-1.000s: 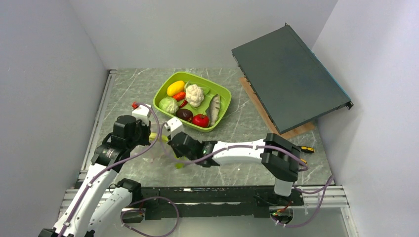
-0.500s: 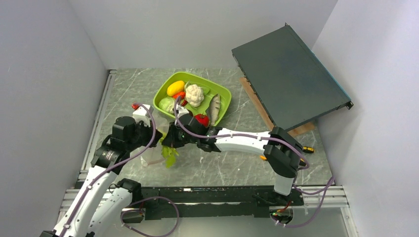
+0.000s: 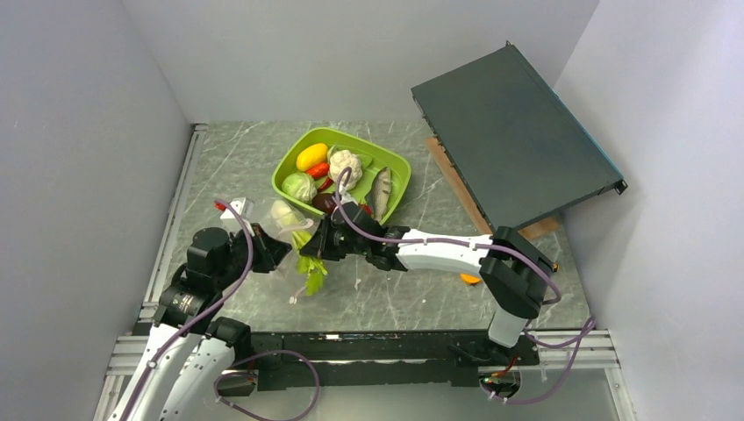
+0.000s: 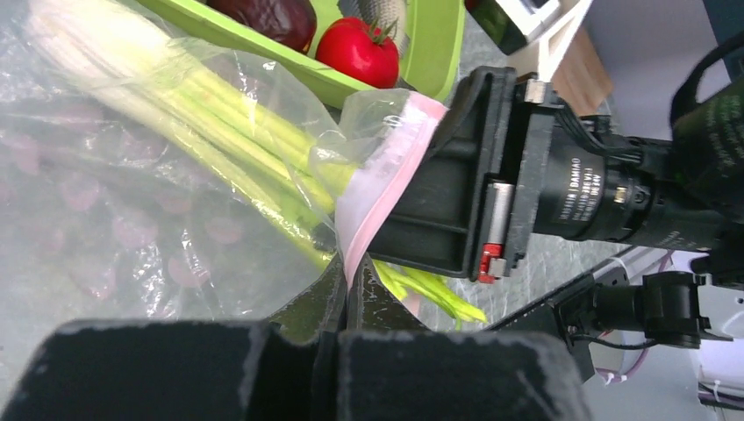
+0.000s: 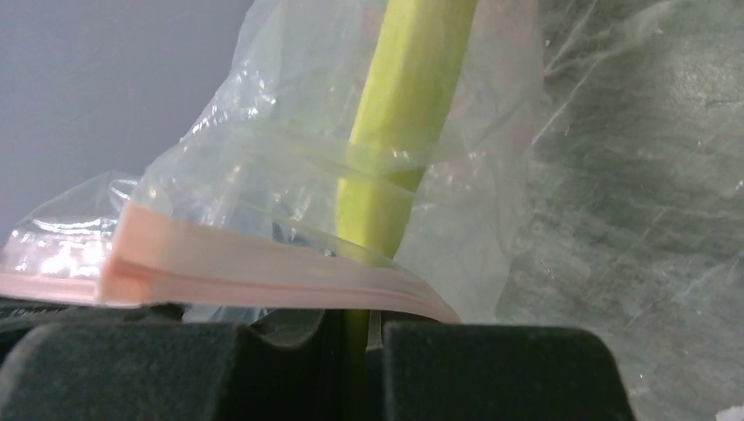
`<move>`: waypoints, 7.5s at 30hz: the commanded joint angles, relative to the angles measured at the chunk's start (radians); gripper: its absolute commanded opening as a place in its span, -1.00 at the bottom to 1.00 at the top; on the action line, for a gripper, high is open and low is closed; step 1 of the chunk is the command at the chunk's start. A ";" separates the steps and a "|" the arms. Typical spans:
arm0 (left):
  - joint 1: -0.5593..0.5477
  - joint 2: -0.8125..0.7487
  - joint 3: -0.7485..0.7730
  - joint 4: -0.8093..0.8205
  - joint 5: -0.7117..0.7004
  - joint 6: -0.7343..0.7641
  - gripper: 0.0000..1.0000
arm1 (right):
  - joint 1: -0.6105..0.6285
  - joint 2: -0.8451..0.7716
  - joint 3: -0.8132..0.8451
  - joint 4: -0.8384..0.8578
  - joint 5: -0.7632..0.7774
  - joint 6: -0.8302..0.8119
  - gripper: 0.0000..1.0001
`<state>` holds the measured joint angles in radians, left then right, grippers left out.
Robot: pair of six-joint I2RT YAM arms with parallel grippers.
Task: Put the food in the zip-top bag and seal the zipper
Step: Place the fake vegetable in the zipper food storage bag, then adjust the zipper food storage bag at the center of the board, then pick up the fake fish from the bin.
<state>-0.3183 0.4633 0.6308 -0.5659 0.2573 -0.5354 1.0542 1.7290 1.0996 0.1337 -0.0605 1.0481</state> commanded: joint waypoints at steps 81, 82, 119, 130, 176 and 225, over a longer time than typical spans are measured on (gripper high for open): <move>-0.001 -0.191 0.057 0.005 0.063 -0.158 -1.00 | 0.017 -0.204 0.198 -0.153 0.026 -0.578 -1.00; -0.001 -0.193 0.090 -0.011 0.048 -0.140 -1.00 | 0.026 -0.210 0.224 -0.154 0.025 -0.586 -1.00; -0.001 0.162 0.376 -0.310 -0.192 0.309 -1.00 | 0.053 -0.207 -0.136 -0.031 0.278 -0.468 -1.00; -0.001 0.244 0.473 -0.430 -0.384 0.360 -1.00 | 0.033 0.031 0.079 0.011 0.145 -0.472 -1.00; -0.001 0.134 0.136 -0.088 -0.453 0.446 -1.00 | -0.108 -0.214 0.177 -0.349 0.425 -0.718 0.55; -0.001 0.110 0.123 -0.074 -0.477 0.483 -1.00 | -0.356 0.523 0.625 -0.488 0.637 -0.685 -0.15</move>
<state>-0.3222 0.5674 0.7555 -0.6731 -0.2043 -0.0635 0.6971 2.3054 1.7809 -0.4374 0.6292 0.4053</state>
